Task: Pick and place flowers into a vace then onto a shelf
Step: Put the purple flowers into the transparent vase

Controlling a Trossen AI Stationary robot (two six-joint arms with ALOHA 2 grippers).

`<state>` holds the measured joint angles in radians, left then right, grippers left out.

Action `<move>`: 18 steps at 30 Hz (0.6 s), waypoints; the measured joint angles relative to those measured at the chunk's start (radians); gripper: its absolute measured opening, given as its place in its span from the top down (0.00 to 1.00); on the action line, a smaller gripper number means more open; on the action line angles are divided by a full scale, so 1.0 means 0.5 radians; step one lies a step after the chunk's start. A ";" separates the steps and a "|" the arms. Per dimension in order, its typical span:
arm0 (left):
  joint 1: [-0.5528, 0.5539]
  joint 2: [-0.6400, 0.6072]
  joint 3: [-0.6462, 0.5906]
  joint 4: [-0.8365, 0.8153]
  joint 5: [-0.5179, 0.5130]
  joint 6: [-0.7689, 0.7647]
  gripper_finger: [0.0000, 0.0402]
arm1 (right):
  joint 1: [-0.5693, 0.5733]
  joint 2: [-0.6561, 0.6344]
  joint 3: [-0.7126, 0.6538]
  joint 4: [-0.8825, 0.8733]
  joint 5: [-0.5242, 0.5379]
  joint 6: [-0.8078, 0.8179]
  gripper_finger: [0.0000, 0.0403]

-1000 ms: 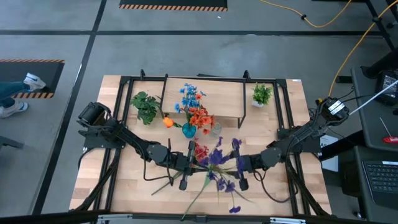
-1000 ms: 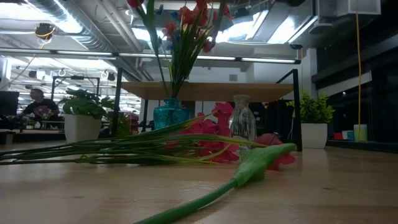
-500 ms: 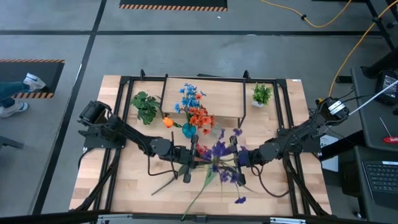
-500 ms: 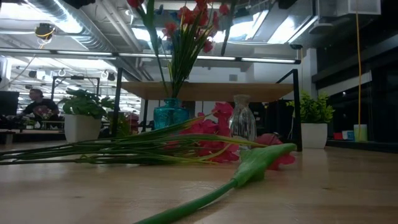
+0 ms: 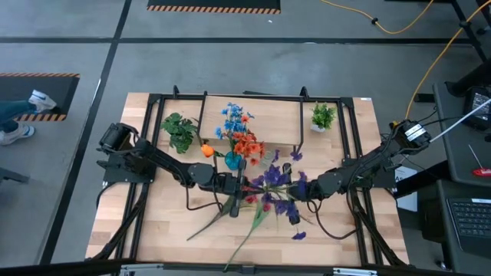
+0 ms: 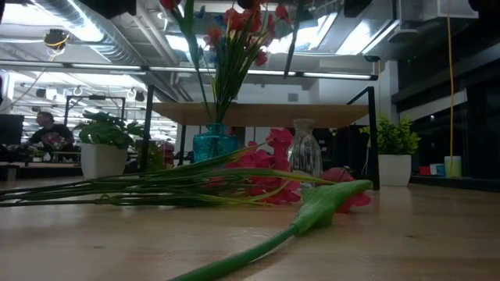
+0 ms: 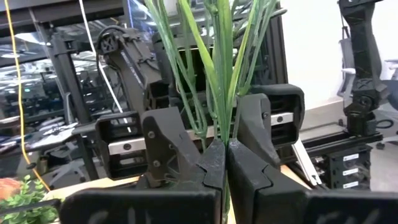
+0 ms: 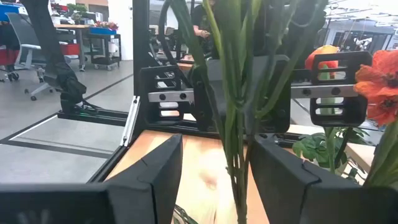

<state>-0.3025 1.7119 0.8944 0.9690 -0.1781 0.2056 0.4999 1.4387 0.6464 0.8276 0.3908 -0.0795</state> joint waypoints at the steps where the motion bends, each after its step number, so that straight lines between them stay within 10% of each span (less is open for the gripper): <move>1: 0.005 0.000 0.000 0.000 0.003 0.000 0.99 | 0.000 0.000 0.000 0.000 0.000 0.000 0.55; 18: 0.015 -0.001 0.000 -0.013 0.062 -0.025 0.99 | -0.001 0.000 -0.001 -0.007 0.006 -0.023 0.98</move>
<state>-0.2948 1.7116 0.8944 0.9623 -0.1473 0.1931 0.4995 1.4387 0.6460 0.8240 0.3940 -0.0910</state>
